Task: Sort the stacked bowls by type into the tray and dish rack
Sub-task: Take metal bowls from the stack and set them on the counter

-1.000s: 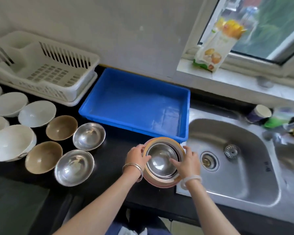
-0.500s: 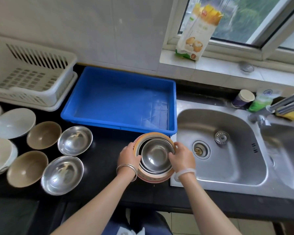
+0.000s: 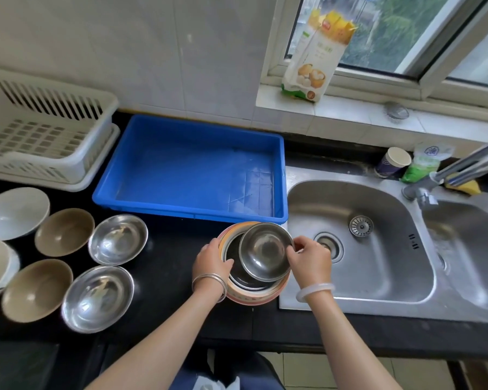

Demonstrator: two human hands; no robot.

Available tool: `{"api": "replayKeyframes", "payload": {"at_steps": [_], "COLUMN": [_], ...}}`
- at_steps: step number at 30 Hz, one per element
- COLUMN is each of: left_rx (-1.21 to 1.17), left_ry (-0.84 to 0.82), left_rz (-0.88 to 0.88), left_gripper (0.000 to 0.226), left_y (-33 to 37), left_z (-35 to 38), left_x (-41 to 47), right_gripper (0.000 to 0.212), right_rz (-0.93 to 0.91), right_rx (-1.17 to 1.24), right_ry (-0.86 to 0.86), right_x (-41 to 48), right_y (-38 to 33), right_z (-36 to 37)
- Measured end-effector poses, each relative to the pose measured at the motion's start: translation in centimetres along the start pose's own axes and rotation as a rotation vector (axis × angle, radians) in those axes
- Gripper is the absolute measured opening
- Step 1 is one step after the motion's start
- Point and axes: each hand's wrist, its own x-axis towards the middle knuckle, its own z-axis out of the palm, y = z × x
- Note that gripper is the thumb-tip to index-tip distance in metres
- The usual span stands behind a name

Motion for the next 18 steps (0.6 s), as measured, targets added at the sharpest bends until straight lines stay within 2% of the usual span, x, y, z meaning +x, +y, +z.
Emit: {"api": "replayKeyframes", "payload": {"at_steps": [10, 18], "left_rx": [0.037, 0.008], "left_ry": [0.042, 0.074], "left_rz": [-0.011, 0.089], "left_gripper": [0.029, 0.012], "left_y": [0.9, 1.3], "left_z": [0.2, -1.0], "left_x": [0.1, -0.2], "right_gripper": [0.009, 0.009], "right_rz": [0.036, 0.057], "right_rx": [0.115, 0.166], "right_ry": [0.057, 0.037], "right_x": [0.4, 0.5], "right_y": [0.5, 1.0], "right_z": [-1.9, -2.9]}}
